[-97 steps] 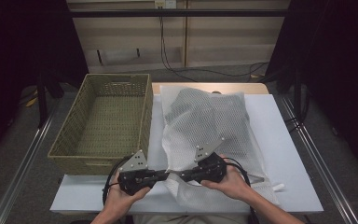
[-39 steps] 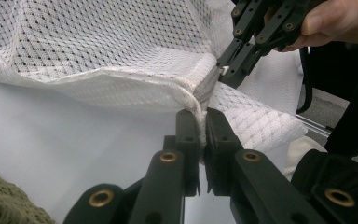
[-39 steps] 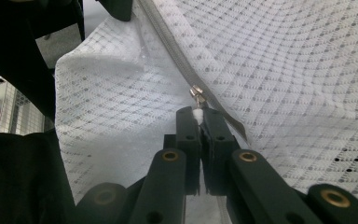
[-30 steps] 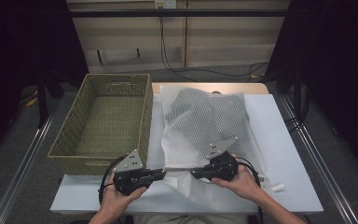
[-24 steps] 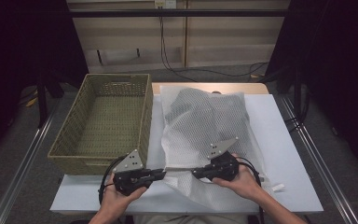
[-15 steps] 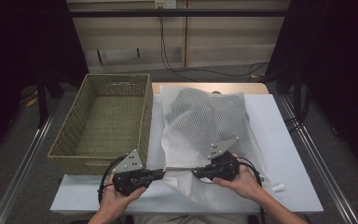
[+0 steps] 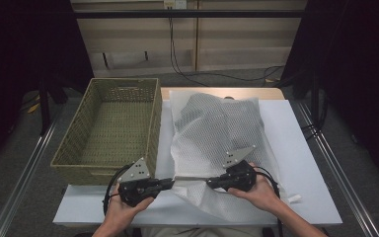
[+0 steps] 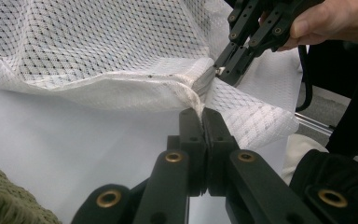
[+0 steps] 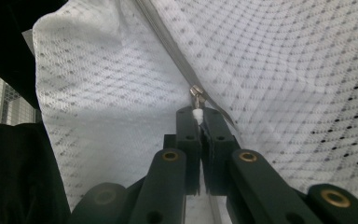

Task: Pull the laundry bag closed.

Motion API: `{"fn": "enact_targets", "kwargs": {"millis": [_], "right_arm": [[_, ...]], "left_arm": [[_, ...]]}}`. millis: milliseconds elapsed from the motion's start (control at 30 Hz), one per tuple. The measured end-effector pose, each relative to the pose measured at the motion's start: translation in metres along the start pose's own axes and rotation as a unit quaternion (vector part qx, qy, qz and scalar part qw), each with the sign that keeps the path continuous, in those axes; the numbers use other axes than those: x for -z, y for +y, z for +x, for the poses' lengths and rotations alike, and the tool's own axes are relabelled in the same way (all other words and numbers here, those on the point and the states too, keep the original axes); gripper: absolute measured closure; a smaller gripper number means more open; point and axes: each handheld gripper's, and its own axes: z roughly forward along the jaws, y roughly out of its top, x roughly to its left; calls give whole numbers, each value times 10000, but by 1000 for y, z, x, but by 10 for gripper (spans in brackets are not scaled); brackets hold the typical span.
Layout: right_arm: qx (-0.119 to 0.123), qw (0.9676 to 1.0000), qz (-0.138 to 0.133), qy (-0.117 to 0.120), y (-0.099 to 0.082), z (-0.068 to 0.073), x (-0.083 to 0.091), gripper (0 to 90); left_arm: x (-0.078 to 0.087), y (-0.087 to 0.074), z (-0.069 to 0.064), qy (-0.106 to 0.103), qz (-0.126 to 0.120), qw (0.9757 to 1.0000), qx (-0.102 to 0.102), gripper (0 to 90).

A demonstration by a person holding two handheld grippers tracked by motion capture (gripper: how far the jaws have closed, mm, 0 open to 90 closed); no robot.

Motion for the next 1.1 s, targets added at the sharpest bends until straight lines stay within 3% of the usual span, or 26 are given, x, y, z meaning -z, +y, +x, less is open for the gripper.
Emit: {"fn": "enact_targets", "kwargs": {"millis": [1100], "right_arm": [[-187,9993,38,-316,-23,-5,22,870]], "left_arm": [[3,-2,3,89,6,9999,52,885]]}}
